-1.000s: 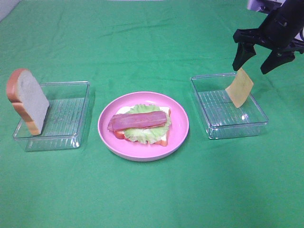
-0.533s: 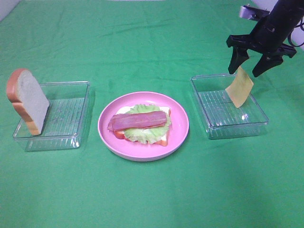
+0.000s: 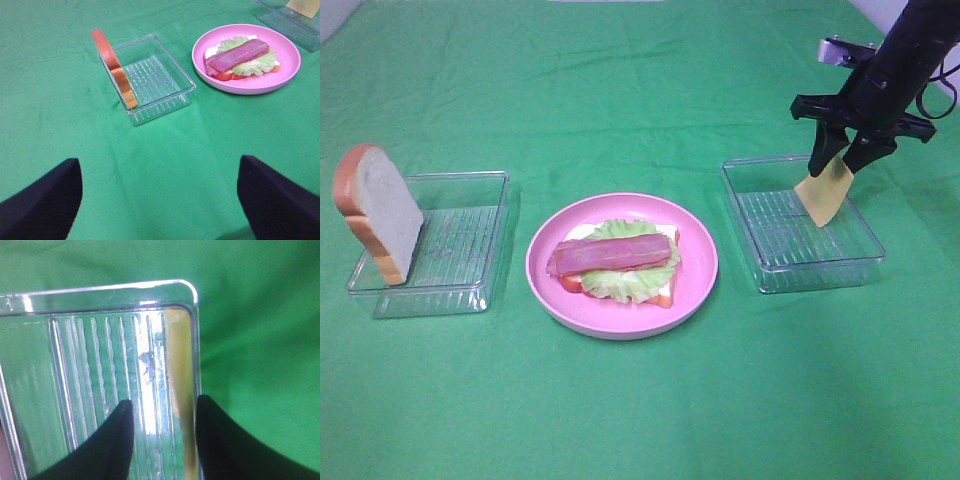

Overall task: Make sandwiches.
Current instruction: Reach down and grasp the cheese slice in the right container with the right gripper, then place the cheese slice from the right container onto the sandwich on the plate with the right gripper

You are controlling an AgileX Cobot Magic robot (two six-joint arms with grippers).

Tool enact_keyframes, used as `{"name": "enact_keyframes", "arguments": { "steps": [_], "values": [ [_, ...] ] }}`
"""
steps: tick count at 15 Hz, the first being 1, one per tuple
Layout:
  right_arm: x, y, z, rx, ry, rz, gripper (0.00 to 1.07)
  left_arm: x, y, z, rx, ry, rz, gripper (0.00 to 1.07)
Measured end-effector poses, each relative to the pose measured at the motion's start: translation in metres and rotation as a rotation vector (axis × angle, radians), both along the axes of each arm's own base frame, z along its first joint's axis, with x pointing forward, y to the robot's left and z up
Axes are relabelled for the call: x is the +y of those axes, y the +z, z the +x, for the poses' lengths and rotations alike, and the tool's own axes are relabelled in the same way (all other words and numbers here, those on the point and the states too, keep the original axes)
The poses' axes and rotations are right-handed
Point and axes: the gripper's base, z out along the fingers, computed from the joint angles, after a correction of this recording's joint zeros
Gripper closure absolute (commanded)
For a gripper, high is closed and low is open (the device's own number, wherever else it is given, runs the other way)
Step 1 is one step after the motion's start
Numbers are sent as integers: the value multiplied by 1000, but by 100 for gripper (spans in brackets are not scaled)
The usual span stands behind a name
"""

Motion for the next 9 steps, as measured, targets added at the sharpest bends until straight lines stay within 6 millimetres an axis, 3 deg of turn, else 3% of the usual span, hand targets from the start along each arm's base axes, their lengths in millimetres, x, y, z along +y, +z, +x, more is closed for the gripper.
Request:
{"name": "enact_keyframes", "arguments": {
  "steps": [4,7,9],
  "values": [
    [-2,-1,0,14,-36,-25,107,0,0,0,0,0,0,26],
    [-3,-1,-2,27,-33,-31,107,0,0,0,0,0,0,26],
    [-3,11,-3,7,-46,-29,107,0,0,0,0,0,0,26]
  ]
}}
